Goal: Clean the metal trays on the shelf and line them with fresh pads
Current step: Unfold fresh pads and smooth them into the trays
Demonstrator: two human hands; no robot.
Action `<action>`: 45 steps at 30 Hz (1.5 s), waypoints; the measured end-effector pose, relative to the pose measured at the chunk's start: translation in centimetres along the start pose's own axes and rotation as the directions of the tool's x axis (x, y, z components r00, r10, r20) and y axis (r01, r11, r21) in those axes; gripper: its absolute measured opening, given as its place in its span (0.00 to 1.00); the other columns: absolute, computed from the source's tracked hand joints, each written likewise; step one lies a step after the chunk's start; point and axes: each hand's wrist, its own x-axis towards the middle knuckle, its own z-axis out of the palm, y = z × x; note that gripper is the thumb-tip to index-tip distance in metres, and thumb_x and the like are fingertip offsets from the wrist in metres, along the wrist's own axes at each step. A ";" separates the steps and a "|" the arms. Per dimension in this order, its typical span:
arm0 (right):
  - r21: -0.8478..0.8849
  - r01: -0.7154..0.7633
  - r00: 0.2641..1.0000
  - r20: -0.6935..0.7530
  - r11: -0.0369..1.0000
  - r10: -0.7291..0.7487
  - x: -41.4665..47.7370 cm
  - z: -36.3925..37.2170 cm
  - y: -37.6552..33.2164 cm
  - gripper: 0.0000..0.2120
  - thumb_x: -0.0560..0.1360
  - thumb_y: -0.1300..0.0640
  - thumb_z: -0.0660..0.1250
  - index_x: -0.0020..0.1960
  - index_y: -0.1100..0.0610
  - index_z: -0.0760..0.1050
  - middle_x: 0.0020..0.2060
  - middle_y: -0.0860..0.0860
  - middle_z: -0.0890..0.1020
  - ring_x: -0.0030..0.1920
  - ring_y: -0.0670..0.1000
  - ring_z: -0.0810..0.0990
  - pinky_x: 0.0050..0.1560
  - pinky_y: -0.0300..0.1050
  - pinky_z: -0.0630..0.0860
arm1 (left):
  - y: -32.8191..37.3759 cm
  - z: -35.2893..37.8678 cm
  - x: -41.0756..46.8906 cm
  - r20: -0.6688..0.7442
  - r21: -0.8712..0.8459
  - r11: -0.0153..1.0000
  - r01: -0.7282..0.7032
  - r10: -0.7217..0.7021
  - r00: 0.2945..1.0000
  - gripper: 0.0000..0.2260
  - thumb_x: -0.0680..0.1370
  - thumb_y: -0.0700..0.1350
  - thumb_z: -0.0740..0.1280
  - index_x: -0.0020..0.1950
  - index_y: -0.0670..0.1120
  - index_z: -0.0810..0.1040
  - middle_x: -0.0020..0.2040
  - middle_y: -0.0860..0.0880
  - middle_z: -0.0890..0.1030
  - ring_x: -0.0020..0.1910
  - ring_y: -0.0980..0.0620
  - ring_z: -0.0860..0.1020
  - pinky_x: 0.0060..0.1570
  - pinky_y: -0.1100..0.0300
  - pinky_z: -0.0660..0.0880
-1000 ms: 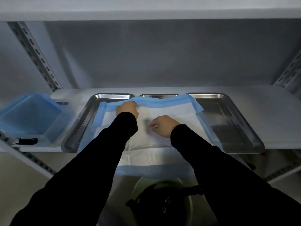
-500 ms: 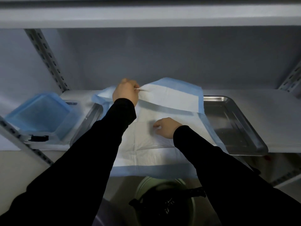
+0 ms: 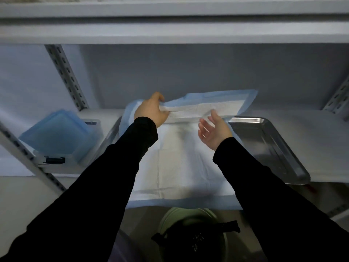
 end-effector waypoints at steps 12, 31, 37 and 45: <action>-0.763 0.103 0.943 -0.129 0.638 -0.306 -0.6 -1.4 0.4 0.25 0.75 0.61 0.66 0.70 0.60 0.65 0.56 0.59 0.76 0.48 0.54 0.76 0.46 0.41 0.70 | 0.5 -1.8 0.5 -0.082 -0.321 0.934 0.159 -0.194 0.977 0.15 0.81 0.48 0.57 0.37 0.44 0.70 0.34 0.45 0.72 0.40 0.44 0.71 0.42 0.58 0.67; -0.990 -0.133 0.850 -0.093 -0.040 -0.518 -2.1 -1.9 -0.5 0.16 0.80 0.61 0.57 0.66 0.64 0.70 0.63 0.61 0.73 0.62 0.61 0.76 0.60 0.49 0.73 | 0.0 0.4 -0.6 -0.004 -0.301 0.946 0.122 -0.130 0.992 0.07 0.81 0.38 0.53 0.51 0.42 0.70 0.39 0.47 0.70 0.40 0.48 0.69 0.34 0.62 0.65; -0.996 0.066 0.791 0.013 0.065 -0.612 -3.5 0.7 -1.3 0.16 0.80 0.64 0.55 0.67 0.65 0.66 0.64 0.61 0.73 0.64 0.60 0.73 0.60 0.46 0.70 | 0.5 0.4 -2.1 0.138 -0.176 0.976 0.129 -0.105 0.985 0.35 0.71 0.51 0.74 0.72 0.42 0.63 0.71 0.45 0.69 0.69 0.46 0.69 0.64 0.59 0.67; -0.902 0.411 0.644 0.187 0.130 -0.742 -5.0 3.4 -2.4 0.14 0.78 0.70 0.53 0.63 0.69 0.67 0.64 0.62 0.68 0.60 0.59 0.71 0.46 0.31 0.60 | 1.1 -0.1 -2.6 0.379 -0.124 0.965 0.230 -0.168 0.910 0.27 0.77 0.56 0.64 0.71 0.41 0.68 0.70 0.44 0.71 0.68 0.46 0.71 0.61 0.59 0.68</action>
